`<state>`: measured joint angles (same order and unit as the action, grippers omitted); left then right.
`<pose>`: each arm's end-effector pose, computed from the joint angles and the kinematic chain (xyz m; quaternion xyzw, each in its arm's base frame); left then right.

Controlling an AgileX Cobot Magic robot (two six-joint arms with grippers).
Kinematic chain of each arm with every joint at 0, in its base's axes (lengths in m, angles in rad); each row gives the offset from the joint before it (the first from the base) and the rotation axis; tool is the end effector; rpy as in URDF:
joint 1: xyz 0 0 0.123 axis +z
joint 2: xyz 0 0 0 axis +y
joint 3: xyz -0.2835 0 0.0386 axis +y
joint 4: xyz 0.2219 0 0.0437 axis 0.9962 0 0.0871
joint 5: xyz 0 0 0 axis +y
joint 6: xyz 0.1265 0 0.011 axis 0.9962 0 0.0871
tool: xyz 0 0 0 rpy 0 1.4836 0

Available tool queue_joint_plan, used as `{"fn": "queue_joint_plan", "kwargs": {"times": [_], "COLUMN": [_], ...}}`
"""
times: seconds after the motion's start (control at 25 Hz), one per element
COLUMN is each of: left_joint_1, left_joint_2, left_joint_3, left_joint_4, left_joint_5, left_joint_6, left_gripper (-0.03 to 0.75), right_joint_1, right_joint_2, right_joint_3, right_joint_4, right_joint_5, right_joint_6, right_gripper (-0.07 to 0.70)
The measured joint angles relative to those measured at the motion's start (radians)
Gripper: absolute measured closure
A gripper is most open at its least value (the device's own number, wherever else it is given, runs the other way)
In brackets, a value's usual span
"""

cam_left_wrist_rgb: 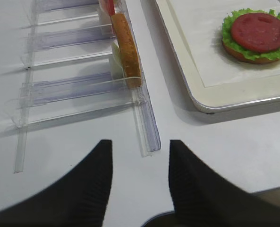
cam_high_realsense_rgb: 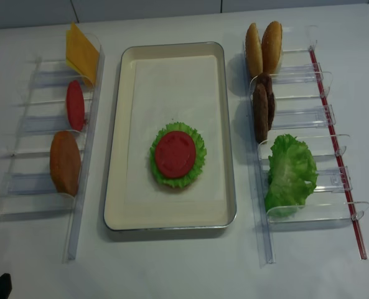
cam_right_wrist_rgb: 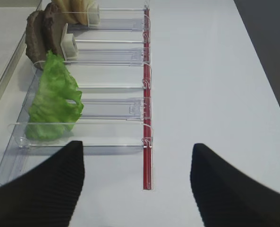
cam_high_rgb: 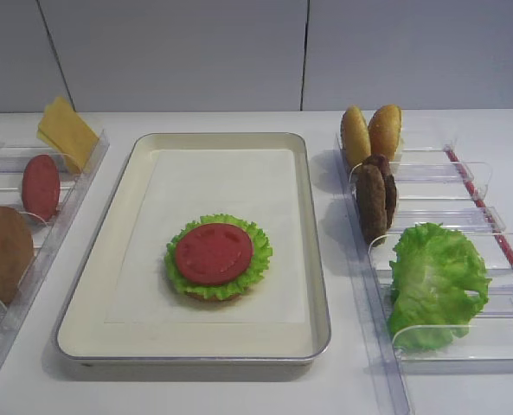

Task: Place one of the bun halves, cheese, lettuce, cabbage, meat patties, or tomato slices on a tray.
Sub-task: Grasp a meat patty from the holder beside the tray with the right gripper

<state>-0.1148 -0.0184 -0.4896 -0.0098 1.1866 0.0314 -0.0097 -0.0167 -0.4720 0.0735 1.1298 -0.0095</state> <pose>-0.0063 -0.0004 0.2317 0.0650 0.8801 -0.0245 0.4697 -0.0008 0.0084 0.2330 -0.0024 0.8729 0.0320 0.4868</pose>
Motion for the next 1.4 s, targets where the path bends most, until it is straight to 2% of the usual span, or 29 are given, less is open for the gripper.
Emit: {"fn": "queue_joint_plan", "kwargs": {"times": [0.32, 0.52, 0.92, 1.2, 1.4], "left_joint_1": [0.0, 0.0, 0.0, 0.0, 0.0], "left_joint_2": [0.0, 0.0, 0.0, 0.0, 0.0], "left_joint_3": [0.0, 0.0, 0.0, 0.0, 0.0], "left_joint_4": [0.0, 0.0, 0.0, 0.0, 0.0], "left_joint_5": [0.0, 0.0, 0.0, 0.0, 0.0], "left_joint_6": [0.0, 0.0, 0.0, 0.0, 0.0], "left_gripper": [0.454, 0.454, 0.454, 0.454, 0.454], "right_joint_1": [0.0, 0.0, 0.0, 0.0, 0.021], "right_joint_2": [0.0, 0.036, 0.419, 0.726, 0.933], "right_joint_3": [0.0, -0.007, -0.165, -0.312, -0.433], "right_joint_4": [0.0, 0.045, 0.06, 0.247, 0.29], "right_joint_5": [0.0, 0.004, 0.004, 0.01, 0.02], "right_joint_6": [-0.004, -0.011, -0.044, -0.145, -0.156], "right_gripper": [0.13, 0.131, 0.132, 0.132, 0.132]}}
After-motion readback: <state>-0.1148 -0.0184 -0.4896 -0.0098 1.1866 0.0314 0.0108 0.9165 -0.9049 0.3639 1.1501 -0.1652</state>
